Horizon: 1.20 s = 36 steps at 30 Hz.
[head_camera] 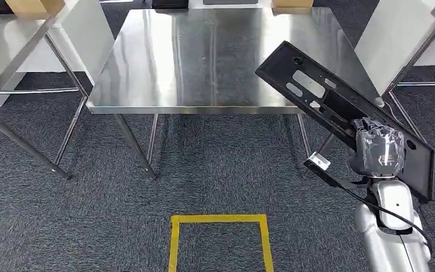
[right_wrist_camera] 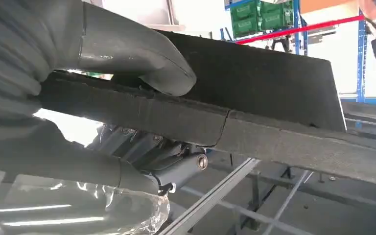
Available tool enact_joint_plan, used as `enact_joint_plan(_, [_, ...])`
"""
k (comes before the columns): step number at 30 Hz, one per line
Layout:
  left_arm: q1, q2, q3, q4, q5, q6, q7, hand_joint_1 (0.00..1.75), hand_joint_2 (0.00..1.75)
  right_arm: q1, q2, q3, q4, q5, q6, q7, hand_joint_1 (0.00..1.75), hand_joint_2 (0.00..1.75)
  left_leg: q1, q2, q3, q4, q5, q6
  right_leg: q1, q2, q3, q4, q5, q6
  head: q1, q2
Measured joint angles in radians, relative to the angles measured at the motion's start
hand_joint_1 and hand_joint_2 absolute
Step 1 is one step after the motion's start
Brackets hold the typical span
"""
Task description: Take the parts from the cabinet and place them on the table.
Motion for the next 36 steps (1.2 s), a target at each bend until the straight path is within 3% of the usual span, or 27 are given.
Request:
enact_joint_plan(5, [0.000, 0.000, 0.000, 0.000, -0.003, 0.000, 0.008, 0.00, 1.75, 0.000, 0.005, 0.002, 0.000, 0.001, 0.002, 0.001, 1.75, 1.75, -0.009, 0.000, -0.003, 0.003, 0.000, 0.001, -0.003, 0.000, 0.001, 0.000, 0.001, 0.001, 0.000, 0.000])
enact_joint_plan(36, [-0.006, 0.006, 0.014, 0.000, 0.000, -0.011, 0.016, 0.00, 1.75, -0.033, 0.020, 0.032, 0.010, 0.009, 0.011, 0.006, 1.75, 1.75, -0.011, -0.001, -0.008, 0.012, -0.002, 0.005, -0.003, -0.001, 0.000, -0.001, 0.002, 0.003, 0.000, 0.000])
